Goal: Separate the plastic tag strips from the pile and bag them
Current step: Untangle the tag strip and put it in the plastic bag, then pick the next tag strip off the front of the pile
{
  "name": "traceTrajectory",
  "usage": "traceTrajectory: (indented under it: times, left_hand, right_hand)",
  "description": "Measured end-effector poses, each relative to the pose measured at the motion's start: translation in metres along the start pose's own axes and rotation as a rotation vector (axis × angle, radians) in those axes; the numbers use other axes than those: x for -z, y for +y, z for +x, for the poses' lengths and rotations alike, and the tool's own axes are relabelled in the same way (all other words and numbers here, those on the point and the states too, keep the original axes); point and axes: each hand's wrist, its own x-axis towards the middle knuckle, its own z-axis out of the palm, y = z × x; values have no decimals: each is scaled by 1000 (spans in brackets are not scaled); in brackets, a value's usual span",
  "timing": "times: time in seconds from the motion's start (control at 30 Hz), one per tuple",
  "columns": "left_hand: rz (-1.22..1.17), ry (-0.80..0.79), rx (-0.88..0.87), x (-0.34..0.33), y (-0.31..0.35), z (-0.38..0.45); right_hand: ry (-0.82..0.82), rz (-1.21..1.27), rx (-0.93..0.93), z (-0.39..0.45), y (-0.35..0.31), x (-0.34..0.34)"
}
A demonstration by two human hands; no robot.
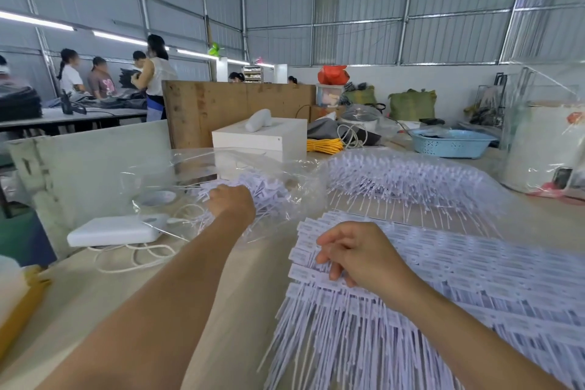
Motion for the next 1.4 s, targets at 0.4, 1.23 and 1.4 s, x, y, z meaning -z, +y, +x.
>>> traceTrajectory:
  times: [0.4,1.23,1.4]
  left_hand:
    - [-253,27,-608,65,51,-143]
    - [-319,-289,-1146,23,153,-217]
    - [-657,-425,-1156,41,148,-212]
  right_hand:
    - [156,47,3,-52,-1,38]
    - [384,-779,-93,-154,64,199]
    - [337,-685,28,-161,56,214]
